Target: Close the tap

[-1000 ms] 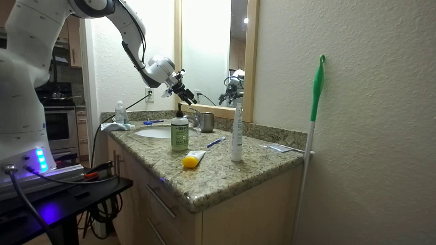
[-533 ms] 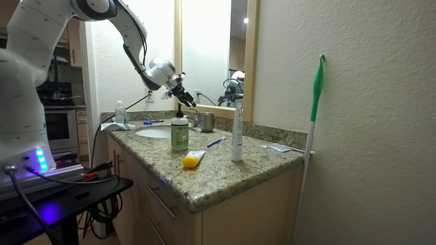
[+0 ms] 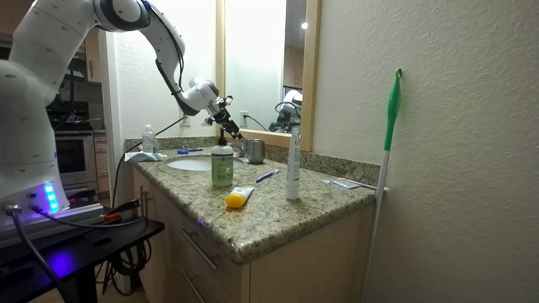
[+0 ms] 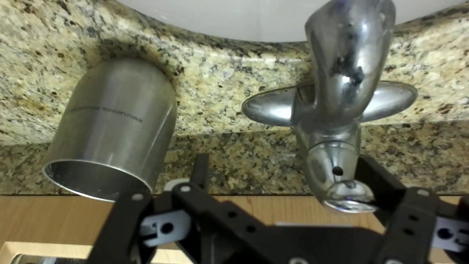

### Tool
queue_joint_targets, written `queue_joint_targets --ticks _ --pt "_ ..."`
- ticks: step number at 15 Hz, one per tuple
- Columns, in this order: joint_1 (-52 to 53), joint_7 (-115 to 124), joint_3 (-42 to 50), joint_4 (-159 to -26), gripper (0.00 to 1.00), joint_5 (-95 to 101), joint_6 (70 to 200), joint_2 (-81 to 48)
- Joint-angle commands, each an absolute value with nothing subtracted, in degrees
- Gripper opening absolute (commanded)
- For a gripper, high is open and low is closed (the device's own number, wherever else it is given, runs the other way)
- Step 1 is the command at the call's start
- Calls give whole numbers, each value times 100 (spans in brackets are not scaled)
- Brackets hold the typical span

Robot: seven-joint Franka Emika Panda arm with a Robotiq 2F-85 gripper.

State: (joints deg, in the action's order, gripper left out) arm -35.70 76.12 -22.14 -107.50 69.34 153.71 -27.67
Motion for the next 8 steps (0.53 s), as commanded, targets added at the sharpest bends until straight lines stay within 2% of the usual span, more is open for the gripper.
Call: queue_joint_targets --ticks 1,2,3,4,5,8 --pt "-3680 7277 -2396 -10644 100 6300 15228 -2871" --pt "-3750 7084 -2476 -10692 100 6103 15399 -2877" --pt "-2778 6798 -1394 -10759 100 5453 15890 -2677" --pt "-2555 6732 -1191 -10741 100 5240 15943 -2630" --pt "-3164 6847 -1890 -10696 100 5620 15859 -2730" --pt "-2777 7283 -1520 -10598 100 5994 15855 -2595"
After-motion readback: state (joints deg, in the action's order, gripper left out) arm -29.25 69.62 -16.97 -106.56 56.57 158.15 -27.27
